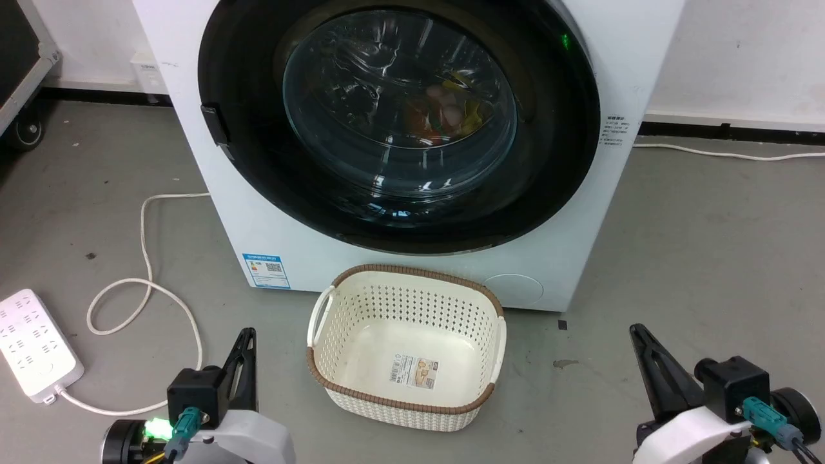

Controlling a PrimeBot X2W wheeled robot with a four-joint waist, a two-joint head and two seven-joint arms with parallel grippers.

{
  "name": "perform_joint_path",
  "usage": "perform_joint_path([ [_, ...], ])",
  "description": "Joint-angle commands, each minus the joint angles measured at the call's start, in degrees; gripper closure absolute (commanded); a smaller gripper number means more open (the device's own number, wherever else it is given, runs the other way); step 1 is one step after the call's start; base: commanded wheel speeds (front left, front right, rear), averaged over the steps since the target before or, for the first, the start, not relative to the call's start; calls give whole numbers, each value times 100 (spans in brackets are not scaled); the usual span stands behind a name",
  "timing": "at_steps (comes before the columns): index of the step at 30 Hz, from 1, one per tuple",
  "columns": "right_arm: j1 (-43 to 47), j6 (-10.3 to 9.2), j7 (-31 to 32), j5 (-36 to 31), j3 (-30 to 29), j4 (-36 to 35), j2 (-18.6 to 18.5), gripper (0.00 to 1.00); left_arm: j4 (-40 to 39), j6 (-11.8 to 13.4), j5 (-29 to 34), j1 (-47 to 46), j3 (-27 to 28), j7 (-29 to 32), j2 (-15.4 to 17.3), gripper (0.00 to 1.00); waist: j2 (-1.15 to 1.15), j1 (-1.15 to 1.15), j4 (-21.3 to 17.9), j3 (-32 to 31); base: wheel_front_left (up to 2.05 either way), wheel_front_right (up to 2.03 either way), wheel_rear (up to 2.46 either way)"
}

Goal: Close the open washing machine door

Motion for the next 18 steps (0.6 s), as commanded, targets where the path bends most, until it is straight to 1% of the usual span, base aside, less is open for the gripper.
perform_joint_path([
  [1, -113, -4, 33, -60, 13, 22, 37, 100, -45, -24, 66, -101, 40, 53, -9, 100, 0, 0, -1, 3, 0, 0, 0],
  [18, -134, -4, 72, -84, 23, 28, 38, 100, -69, -25, 93, -111, 63, 92, -13, 100, 0, 0, -5, 12, 0, 0, 0],
])
